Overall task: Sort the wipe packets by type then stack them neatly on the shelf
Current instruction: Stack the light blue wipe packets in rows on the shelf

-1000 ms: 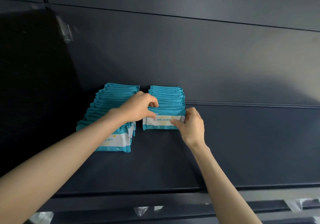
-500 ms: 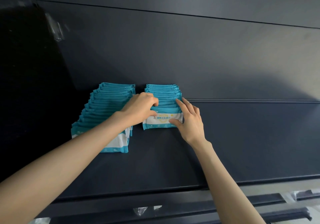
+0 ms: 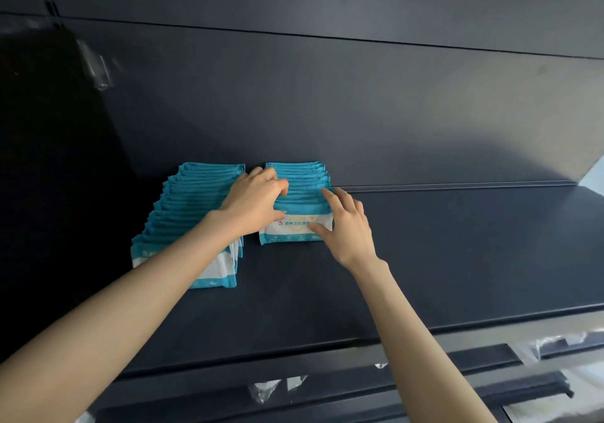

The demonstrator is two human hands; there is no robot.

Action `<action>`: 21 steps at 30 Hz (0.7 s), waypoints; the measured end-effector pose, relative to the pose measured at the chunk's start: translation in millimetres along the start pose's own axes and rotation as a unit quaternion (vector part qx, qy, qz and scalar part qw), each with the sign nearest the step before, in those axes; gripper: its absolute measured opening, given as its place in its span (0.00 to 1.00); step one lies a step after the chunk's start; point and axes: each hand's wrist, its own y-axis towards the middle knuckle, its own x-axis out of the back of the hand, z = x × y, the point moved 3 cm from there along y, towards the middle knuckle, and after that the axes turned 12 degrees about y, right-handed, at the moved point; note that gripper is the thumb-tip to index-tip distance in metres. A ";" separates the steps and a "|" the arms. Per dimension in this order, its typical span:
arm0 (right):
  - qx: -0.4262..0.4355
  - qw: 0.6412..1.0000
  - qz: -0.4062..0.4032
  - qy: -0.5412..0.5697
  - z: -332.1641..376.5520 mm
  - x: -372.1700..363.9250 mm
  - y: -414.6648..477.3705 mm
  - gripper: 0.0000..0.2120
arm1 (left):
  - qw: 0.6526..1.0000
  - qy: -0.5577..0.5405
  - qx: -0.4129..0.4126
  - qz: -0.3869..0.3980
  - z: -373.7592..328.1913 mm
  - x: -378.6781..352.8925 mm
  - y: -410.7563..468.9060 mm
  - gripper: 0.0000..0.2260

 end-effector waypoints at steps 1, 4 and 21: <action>0.004 1.000 -0.009 0.002 3.4 5.2 -2.7 0.29 | 1.000 -0.004 0.000 -0.003 -1.2 3.0 -2.2 0.18; 0.017 0.998 -0.055 0.013 13.3 27.8 -14.0 0.21 | 0.999 -0.038 0.008 -0.035 -8.0 18.6 -8.8 0.16; -0.079 0.971 -0.223 -0.044 -84.8 172.3 -243.6 0.13 | 0.947 -0.230 -0.153 -0.162 -256.5 26.6 -99.2 0.14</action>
